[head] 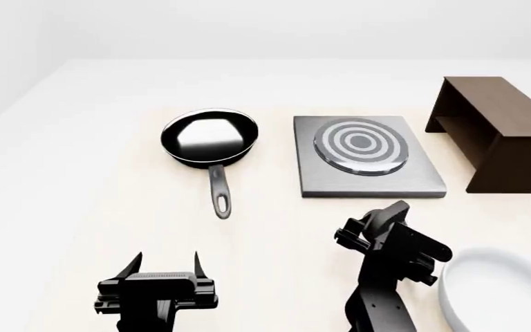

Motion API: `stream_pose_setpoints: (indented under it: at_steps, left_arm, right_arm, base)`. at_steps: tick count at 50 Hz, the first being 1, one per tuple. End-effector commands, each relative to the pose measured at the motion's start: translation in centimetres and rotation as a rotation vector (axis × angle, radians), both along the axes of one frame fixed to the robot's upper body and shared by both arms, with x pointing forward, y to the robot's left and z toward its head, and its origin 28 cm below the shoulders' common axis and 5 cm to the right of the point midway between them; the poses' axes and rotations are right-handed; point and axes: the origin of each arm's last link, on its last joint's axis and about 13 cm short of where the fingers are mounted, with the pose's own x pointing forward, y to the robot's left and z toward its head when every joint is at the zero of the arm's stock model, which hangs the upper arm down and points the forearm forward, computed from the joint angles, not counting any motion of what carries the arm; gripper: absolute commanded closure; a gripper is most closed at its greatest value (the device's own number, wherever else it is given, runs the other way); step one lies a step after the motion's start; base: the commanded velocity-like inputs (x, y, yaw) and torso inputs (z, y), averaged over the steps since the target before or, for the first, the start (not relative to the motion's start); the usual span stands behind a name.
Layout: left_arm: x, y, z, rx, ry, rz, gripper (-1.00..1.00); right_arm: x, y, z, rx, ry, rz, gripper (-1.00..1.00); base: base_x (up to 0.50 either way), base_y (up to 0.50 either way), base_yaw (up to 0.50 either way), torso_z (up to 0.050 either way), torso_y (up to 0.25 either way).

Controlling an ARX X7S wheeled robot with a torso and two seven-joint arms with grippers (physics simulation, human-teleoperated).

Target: Turn on the stove.

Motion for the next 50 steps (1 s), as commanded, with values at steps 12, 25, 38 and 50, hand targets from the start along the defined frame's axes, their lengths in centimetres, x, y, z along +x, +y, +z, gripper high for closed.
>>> stream_pose_setpoints:
  at_steps: [12,25,38,50]
  left_arm:
    - [0.1,0.0,0.0,-0.013,-0.028,-0.013,-1.00]
    - [0.1,0.0,0.0,-0.013,-0.028,-0.013,-1.00]
    - [0.1,0.0,0.0,-0.013,-0.028,-0.013,-1.00]
    - [0.1,0.0,0.0,-0.013,-0.028,-0.013,-1.00]
  right_arm:
    - [0.1,0.2,0.0,0.011,-0.009,0.004,-1.00]
    - [-0.1,0.3,0.0,0.015,-0.009,0.006,-1.00]
    - [-1.7,1.1,0.1,-0.006,-0.015,0.072,-1.00]
    - [-3.0,1.5,-0.1,-0.013,-0.018,0.117,-1.00]
  base:
    - [0.00,0.00,0.00,0.000,0.000]
    - [0.00,0.00,0.00,0.000,0.000]
    - [0.00,0.00,0.00,0.000,0.000]
    - [0.00,0.00,0.00,0.000,0.000]
